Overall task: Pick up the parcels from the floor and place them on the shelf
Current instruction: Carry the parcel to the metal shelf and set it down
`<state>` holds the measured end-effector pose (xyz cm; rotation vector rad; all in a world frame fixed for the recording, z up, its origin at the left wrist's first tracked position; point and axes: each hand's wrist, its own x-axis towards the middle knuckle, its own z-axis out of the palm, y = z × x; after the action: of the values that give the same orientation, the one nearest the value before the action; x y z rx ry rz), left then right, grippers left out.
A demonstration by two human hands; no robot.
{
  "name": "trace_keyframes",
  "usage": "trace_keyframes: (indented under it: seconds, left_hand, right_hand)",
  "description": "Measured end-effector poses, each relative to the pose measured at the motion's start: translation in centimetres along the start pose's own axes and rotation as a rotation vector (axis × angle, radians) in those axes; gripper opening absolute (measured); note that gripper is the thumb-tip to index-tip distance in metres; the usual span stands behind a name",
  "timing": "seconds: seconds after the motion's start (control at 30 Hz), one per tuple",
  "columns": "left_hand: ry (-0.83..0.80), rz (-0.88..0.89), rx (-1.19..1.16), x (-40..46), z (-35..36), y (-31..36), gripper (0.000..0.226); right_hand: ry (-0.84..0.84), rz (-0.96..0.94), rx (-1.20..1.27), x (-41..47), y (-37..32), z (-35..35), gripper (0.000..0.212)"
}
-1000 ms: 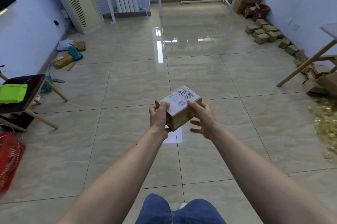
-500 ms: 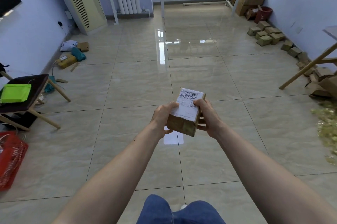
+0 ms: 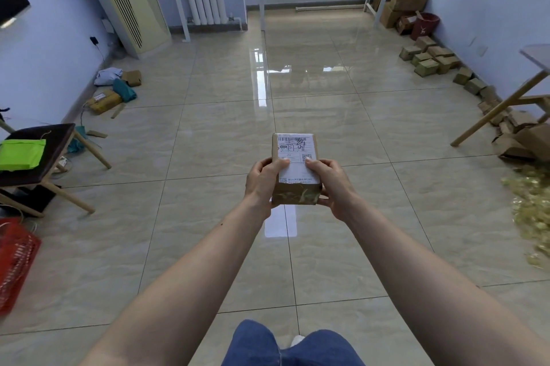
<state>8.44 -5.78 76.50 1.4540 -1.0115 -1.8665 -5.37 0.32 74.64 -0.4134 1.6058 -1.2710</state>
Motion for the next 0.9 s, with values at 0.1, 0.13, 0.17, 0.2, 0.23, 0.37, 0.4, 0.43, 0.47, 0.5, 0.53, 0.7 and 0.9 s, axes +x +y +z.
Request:
trace_keyframes:
  seconds: [0.1, 0.13, 0.17, 0.2, 0.23, 0.37, 0.4, 0.43, 0.47, 0.5, 0.53, 0.7, 0.9]
  left_hand:
    - [-0.003, 0.016, -0.001, 0.2, 0.6, 0.2, 0.045]
    - [-0.005, 0.019, 0.004, 0.3, 0.8, 0.2, 0.047]
    - [-0.009, 0.021, 0.011, 0.4, 1.1, 0.3, 0.049]
    - [-0.014, 0.024, 0.016, 0.6, 1.4, 0.3, 0.050]
    - [-0.018, 0.027, 0.017, 0.7, 1.6, 0.3, 0.051]
    - [-0.019, 0.040, 0.021, 1.4, 2.8, 0.6, 0.046]
    - [-0.017, 0.042, 0.023, 1.6, 3.1, 0.7, 0.044]
    - [-0.017, 0.045, 0.020, 1.9, 3.4, 0.8, 0.042]
    - [-0.017, 0.048, 0.015, 2.2, 3.7, 0.9, 0.040]
    - [-0.016, 0.050, 0.011, 2.5, 4.0, 1.0, 0.039]
    - [-0.016, 0.053, 0.008, 2.9, 4.2, 1.1, 0.037]
    - [-0.054, 0.085, -0.007, 5.0, 5.4, 2.3, 0.034]
    - [-0.035, 0.118, -0.004, 9.0, 6.0, 4.9, 0.042]
  right_hand:
    - [0.006, -0.016, 0.007, 0.3, -0.4, -0.2, 0.039]
    - [0.011, -0.021, 0.004, 0.5, -0.6, -0.3, 0.039]
    - [0.017, -0.025, 0.002, 0.7, -0.7, -0.5, 0.039]
    - [0.021, -0.029, 0.003, 0.9, -0.8, -0.7, 0.039]
    - [0.022, -0.032, 0.005, 1.1, -0.9, -0.9, 0.039]
    - [0.013, -0.043, 0.020, 2.0, -1.3, -1.7, 0.043]
    - [0.010, -0.045, 0.023, 2.3, -1.4, -2.0, 0.043]
    - [0.008, -0.047, 0.024, 2.6, -1.6, -2.3, 0.042]
    - [0.005, -0.046, 0.024, 3.0, -1.8, -2.5, 0.041]
    - [0.002, -0.047, 0.024, 3.3, -2.0, -2.8, 0.039]
    - [-0.001, -0.048, 0.024, 3.7, -2.2, -3.0, 0.037]
    - [0.014, -0.068, 0.032, 6.0, -3.6, -3.4, 0.041]
    - [0.041, -0.086, 0.048, 9.9, -5.9, -2.3, 0.039]
